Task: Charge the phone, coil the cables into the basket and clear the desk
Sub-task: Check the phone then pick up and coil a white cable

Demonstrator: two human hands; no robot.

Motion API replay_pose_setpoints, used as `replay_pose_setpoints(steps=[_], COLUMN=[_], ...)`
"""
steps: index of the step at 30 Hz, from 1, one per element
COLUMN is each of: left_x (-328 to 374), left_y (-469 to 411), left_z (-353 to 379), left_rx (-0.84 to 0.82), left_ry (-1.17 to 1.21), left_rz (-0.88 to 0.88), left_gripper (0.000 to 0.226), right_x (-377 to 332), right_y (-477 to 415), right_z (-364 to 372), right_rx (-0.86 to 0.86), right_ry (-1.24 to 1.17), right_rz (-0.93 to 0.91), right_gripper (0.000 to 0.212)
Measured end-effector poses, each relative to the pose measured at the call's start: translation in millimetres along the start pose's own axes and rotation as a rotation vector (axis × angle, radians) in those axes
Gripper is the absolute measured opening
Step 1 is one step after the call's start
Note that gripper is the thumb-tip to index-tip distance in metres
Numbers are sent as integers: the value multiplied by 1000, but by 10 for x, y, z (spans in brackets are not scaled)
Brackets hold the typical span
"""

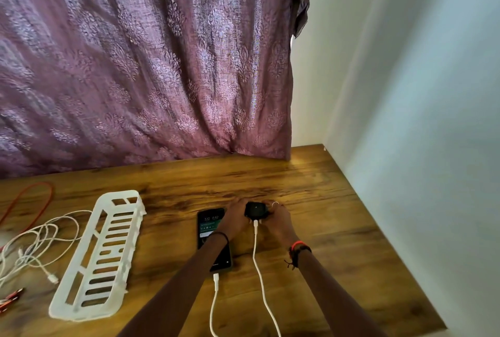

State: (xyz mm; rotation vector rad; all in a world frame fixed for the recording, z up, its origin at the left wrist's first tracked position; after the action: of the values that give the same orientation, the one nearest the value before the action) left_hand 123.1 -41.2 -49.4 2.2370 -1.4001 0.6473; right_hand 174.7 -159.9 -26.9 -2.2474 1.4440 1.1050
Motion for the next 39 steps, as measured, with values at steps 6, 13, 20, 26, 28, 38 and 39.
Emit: replay_pose_setpoints(steps=[6, 13, 20, 26, 28, 38, 39], left_x=[153, 410, 685, 904, 984, 1307, 1329], left_y=[114, 231, 401, 505, 531, 729, 746], left_z=[-217, -511, -816, -1008, -1081, -1396, -1420], left_rx=[76, 85, 149, 178, 202, 289, 295], left_ry=[191, 322, 435, 576, 598, 723, 721], left_rz=[60, 102, 182, 192, 208, 296, 302], left_gripper=[48, 52, 58, 61, 61, 57, 58], right_x=[21, -195, -388, -564, -625, -913, -929], right_y=[62, 181, 364, 547, 592, 850, 874], right_z=[-146, -424, -732, -1019, -1115, -1493, -1516], right_rx=[44, 128, 187, 249, 268, 377, 383], right_ry=[-130, -228, -324, -430, -452, -475, -487], right_rz=[40, -83, -135, -211, -237, -371, -380], right_gripper=[42, 49, 55, 51, 54, 56, 56])
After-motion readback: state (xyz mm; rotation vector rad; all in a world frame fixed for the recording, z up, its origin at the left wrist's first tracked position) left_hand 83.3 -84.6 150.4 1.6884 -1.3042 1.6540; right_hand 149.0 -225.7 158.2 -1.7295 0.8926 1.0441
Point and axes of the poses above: each hand's wrist, its own y-axis away from the middle knuckle, its own z-axis out of the palm, x = y × z, the point moved 3 cm from there along -y, towards the middle knuckle, and after that the axes turned 2 degrees about x, right-handed, at the moved point
